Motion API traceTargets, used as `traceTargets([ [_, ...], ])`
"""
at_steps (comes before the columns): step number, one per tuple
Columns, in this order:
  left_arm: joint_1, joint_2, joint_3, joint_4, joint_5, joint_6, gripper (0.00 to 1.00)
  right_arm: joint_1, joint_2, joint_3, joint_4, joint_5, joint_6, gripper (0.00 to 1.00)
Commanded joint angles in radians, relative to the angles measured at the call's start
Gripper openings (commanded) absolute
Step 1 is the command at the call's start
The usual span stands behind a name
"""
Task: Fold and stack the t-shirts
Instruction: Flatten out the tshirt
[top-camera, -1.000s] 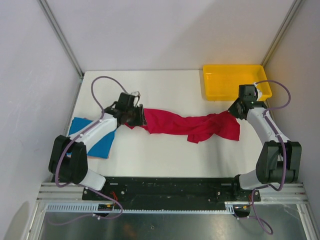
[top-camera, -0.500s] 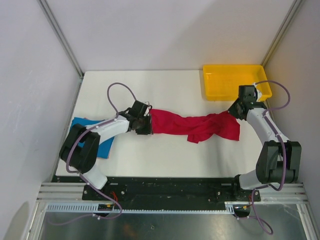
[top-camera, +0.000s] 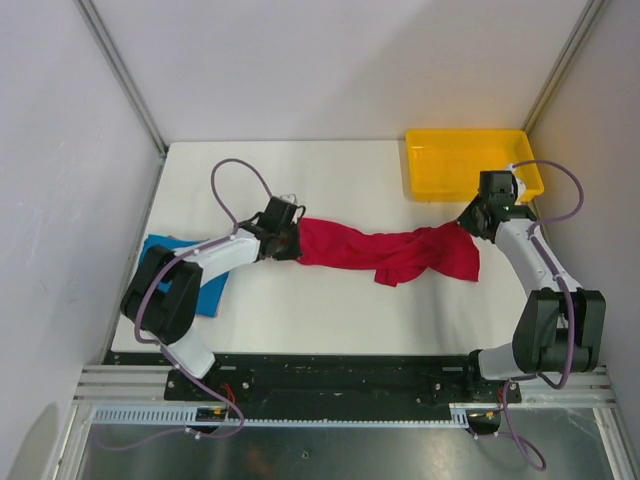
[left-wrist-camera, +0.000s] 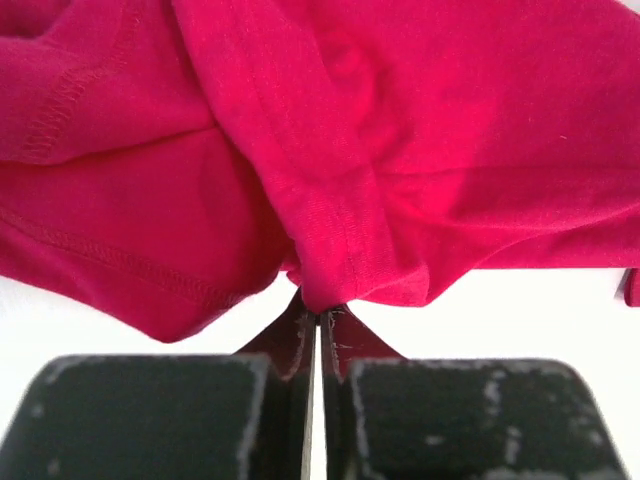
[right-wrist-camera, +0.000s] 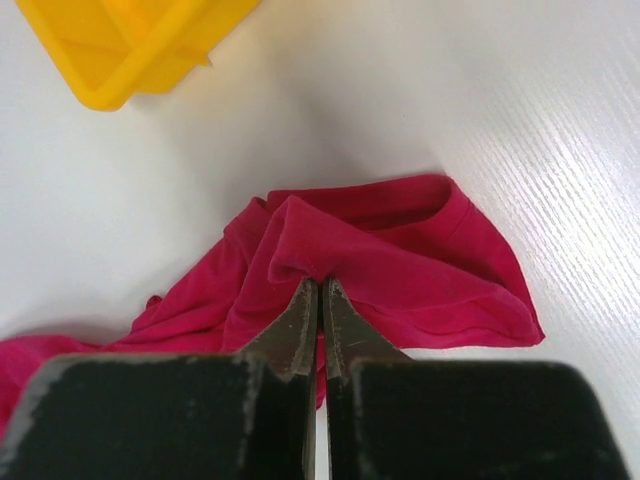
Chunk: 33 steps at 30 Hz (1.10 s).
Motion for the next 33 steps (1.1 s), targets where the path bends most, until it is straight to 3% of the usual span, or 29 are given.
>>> traceTargets([
  [1, 0.003, -0.108, 0.021, 0.015, -0.060, 0.013, 0.01, -0.016, -0.048, 0.001, 0.010, 0.043, -0.024, 0.00],
  [6, 0.086, -0.278, 0.006, -0.077, -0.082, 0.051, 0.00, -0.090, -0.067, 0.003, 0.011, 0.044, -0.016, 0.00],
  [12, 0.189, -0.394, 0.018, -0.187, 0.030, 0.121, 0.00, -0.176, -0.127, 0.019, 0.001, 0.023, -0.005, 0.00],
  [23, 0.197, -0.467, -0.074, -0.238, 0.369, 0.177, 0.01, -0.202, -0.253, 0.024, -0.069, 0.051, -0.025, 0.00],
  [29, 0.189, -0.462, -0.146, -0.237, 0.467, 0.173, 0.02, -0.202, -0.262, 0.019, -0.107, 0.056, -0.016, 0.00],
  [33, 0.155, -0.485, -0.247, -0.235, 0.394, 0.088, 0.22, -0.202, -0.282, -0.024, -0.116, 0.056, -0.012, 0.00],
])
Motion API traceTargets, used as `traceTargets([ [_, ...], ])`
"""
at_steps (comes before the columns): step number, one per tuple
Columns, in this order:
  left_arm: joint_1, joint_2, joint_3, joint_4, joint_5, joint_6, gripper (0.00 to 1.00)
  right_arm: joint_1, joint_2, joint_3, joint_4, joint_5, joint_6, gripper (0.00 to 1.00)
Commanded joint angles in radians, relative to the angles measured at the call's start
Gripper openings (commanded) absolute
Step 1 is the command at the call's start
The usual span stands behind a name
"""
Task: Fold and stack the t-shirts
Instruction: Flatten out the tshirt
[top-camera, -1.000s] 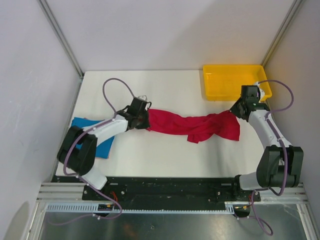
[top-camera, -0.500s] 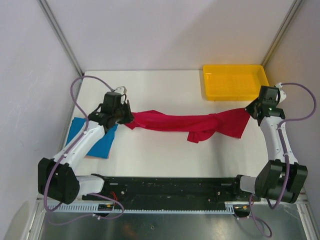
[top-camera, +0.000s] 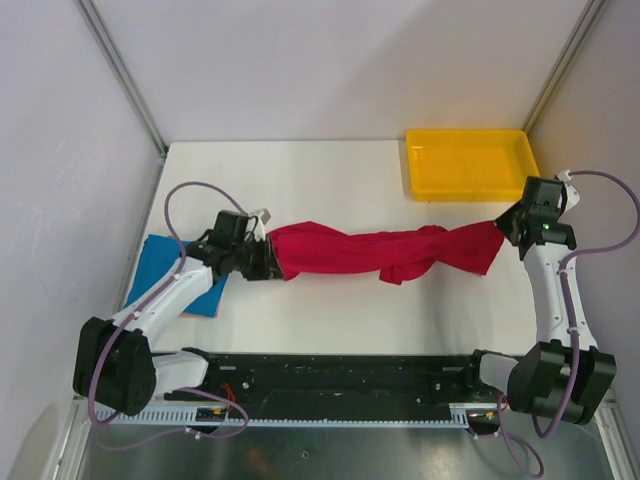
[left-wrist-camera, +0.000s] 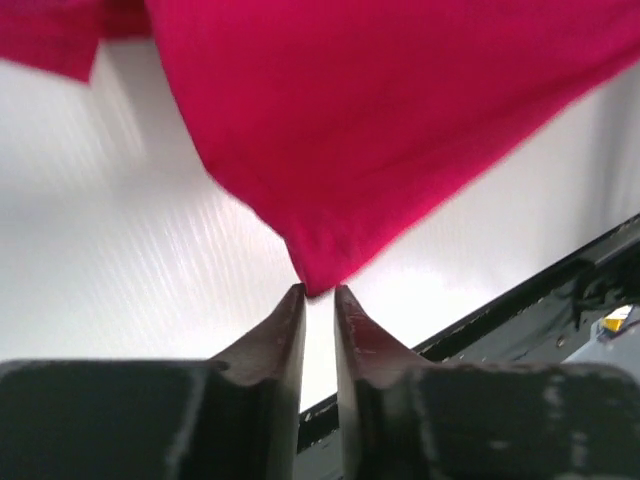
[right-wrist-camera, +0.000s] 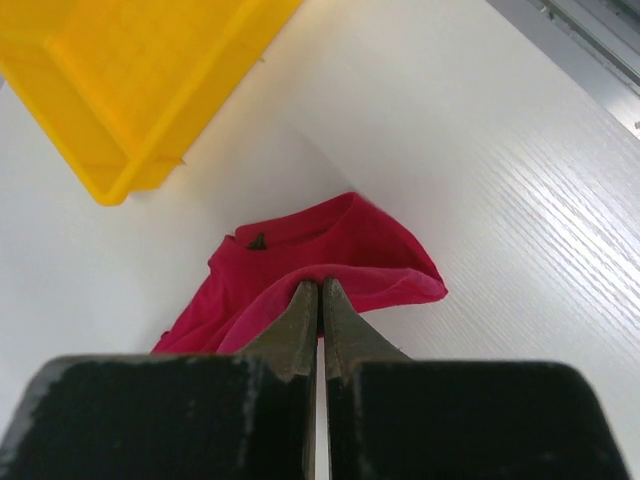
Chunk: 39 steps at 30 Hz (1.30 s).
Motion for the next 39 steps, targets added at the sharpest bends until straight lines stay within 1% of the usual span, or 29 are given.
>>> traceTargets([
  [1, -0.033, -0.058, -0.106, -0.002, -0.027, -0.087, 0.27, -0.006, -0.040, -0.031, -0.019, 0.026, -0.001, 0.00],
  [2, -0.035, -0.079, -0.131, 0.002, -0.059, -0.113, 0.34, -0.006, -0.041, -0.042, -0.023, 0.022, 0.002, 0.00],
  [4, -0.036, -0.131, -0.169, 0.008, -0.111, -0.157, 0.43, -0.007, -0.047, -0.063, -0.029, 0.010, 0.007, 0.00],
  [5, -0.036, -0.158, -0.182, 0.012, -0.130, -0.178, 0.46, -0.007, -0.052, -0.075, -0.029, 0.003, 0.009, 0.00],
  [7, -0.036, -0.195, -0.196, 0.023, -0.149, -0.209, 0.48, -0.006, -0.059, -0.092, -0.029, -0.004, 0.011, 0.00],
  [12, -0.050, -0.187, -0.229, 0.106, -0.140, -0.264, 0.45, -0.005, -0.059, -0.114, -0.025, -0.018, 0.010, 0.00],
  [15, -0.087, -0.139, -0.240, 0.155, -0.145, -0.279, 0.42, 0.001, -0.054, -0.120, -0.019, -0.027, 0.011, 0.00],
  [18, -0.147, -0.086, -0.239, 0.182, -0.185, -0.290, 0.40, 0.016, -0.049, -0.121, -0.011, -0.027, 0.013, 0.00],
  [22, -0.218, -0.028, -0.228, 0.204, -0.249, -0.303, 0.41, 0.037, -0.038, -0.121, -0.005, -0.025, 0.018, 0.00],
  [26, -0.260, 0.021, -0.216, 0.206, -0.303, -0.312, 0.43, 0.051, -0.036, -0.121, 0.001, -0.026, 0.021, 0.00],
  [30, -0.298, 0.064, -0.204, 0.207, -0.355, -0.324, 0.48, 0.059, -0.035, -0.121, 0.009, -0.031, 0.021, 0.00],
  [34, -0.330, 0.132, -0.166, 0.220, -0.410, -0.328, 0.50, 0.067, -0.030, -0.121, 0.016, -0.039, 0.026, 0.00],
  [37, -0.349, 0.181, -0.133, 0.227, -0.430, -0.328, 0.50, 0.070, -0.028, -0.121, 0.022, -0.046, 0.026, 0.00],
  [39, -0.358, 0.208, -0.119, 0.230, -0.451, -0.330, 0.47, 0.072, -0.031, -0.121, 0.027, -0.051, 0.026, 0.00],
])
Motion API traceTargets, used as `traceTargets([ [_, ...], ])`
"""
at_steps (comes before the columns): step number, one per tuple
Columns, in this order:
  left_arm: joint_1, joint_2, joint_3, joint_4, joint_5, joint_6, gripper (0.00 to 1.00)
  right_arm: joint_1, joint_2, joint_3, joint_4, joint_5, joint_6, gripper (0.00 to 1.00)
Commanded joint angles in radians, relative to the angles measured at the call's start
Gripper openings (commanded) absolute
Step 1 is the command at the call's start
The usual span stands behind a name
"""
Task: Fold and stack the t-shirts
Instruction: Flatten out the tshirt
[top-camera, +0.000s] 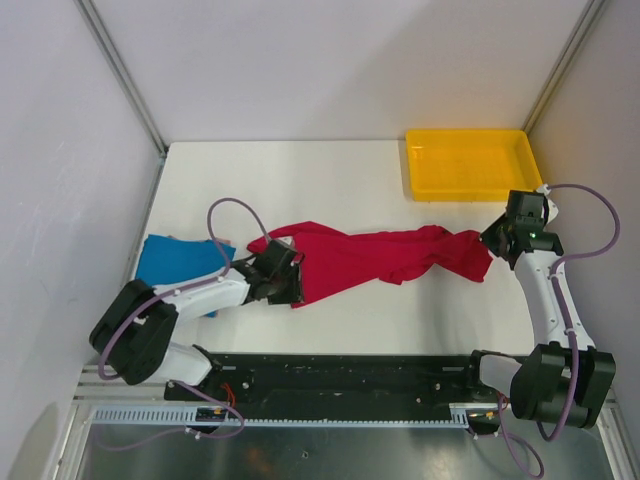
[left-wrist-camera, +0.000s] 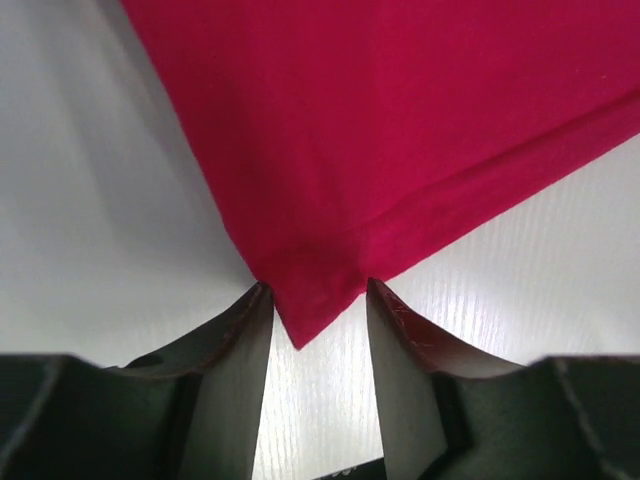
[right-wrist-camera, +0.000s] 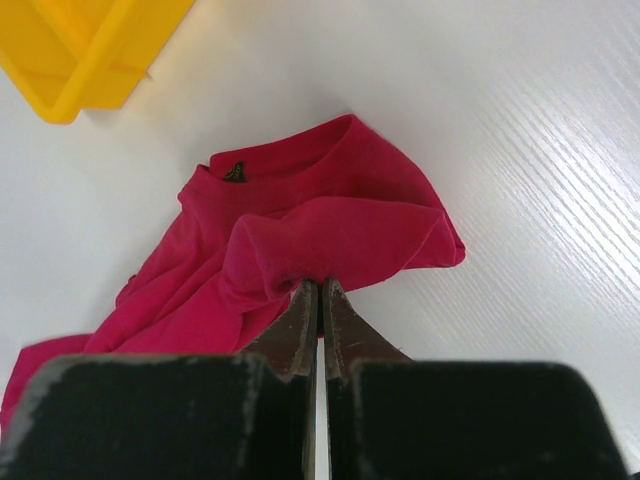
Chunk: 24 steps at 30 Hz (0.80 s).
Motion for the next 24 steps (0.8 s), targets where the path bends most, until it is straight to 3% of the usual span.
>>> traceTargets([
  [1, -0.025, 0.054, 0.058, 0.033, -0.086, -0.017, 0.42, 0.008, -0.005, -0.001, 0.039, -0.014, 0.007, 0.00],
  [5, -0.029, 0.066, 0.098, 0.032, -0.092, -0.013, 0.08, 0.009, -0.010, 0.005, 0.057, -0.038, 0.013, 0.00],
  [7, -0.026, 0.020, 0.130, 0.010, -0.124, -0.004, 0.02, 0.012, -0.010, 0.027, 0.056, -0.046, 0.016, 0.00],
  [10, 0.025, -0.093, 0.221, -0.064, -0.180, 0.031, 0.00, 0.020, -0.010, 0.082, 0.054, -0.055, 0.027, 0.00],
  [15, 0.215, -0.280, 0.448, -0.146, -0.234, 0.128, 0.00, 0.039, -0.012, 0.218, 0.043, -0.062, 0.068, 0.00],
  [19, 0.320, -0.301, 0.630, -0.183, -0.247, 0.199, 0.00, 0.054, -0.012, 0.339, 0.035, -0.058, 0.105, 0.00],
  [24, 0.399, -0.313, 0.714, -0.197, -0.220, 0.202, 0.00, 0.073, 0.012, 0.501, 0.009, -0.056, 0.139, 0.00],
])
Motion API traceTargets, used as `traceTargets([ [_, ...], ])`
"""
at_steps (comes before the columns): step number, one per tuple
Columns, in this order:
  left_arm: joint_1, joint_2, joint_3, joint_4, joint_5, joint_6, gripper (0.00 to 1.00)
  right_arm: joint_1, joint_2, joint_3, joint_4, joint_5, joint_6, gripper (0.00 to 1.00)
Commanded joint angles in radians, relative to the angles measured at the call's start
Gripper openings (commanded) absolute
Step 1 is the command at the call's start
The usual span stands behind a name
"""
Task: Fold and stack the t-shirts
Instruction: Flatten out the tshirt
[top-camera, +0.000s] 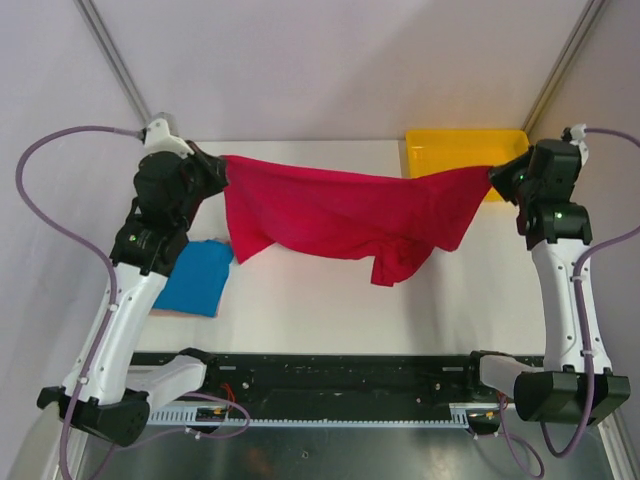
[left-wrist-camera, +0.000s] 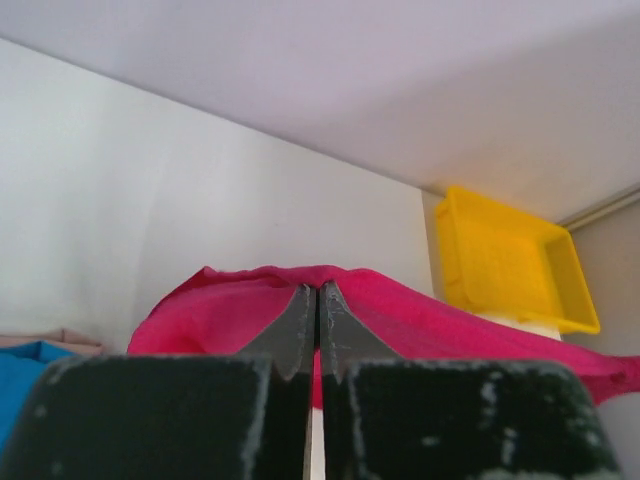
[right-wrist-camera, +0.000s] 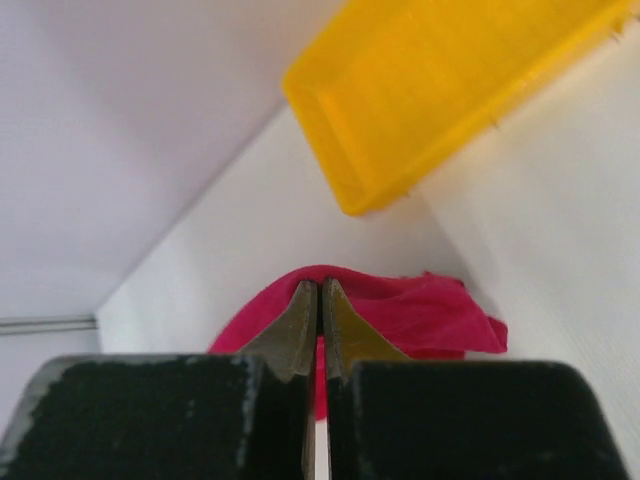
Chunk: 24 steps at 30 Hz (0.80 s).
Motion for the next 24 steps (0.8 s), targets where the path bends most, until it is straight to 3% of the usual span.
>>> traceTargets([
  [1, 0.056, 0.002, 0.040, -0.059, -0.006, 0.046, 0.00, 0.015, 0.016, 0.166, -0.014, 0.004, 0.049, 0.00],
  [7, 0.107, -0.054, 0.031, -0.069, 0.051, 0.022, 0.00, 0.016, 0.011, 0.300, -0.086, 0.004, 0.026, 0.00],
  [13, 0.110, -0.153, -0.036, -0.078, 0.049, -0.006, 0.00, 0.032, -0.074, 0.289, -0.093, -0.040, -0.007, 0.00],
  [19, 0.114, -0.072, 0.010, 0.004, 0.048, -0.061, 0.00, 0.106, -0.054, 0.248, 0.107, -0.051, -0.026, 0.00],
  [24, 0.156, 0.131, 0.123, 0.151, 0.054, -0.108, 0.00, 0.225, 0.142, 0.339, 0.316, 0.046, -0.080, 0.00],
])
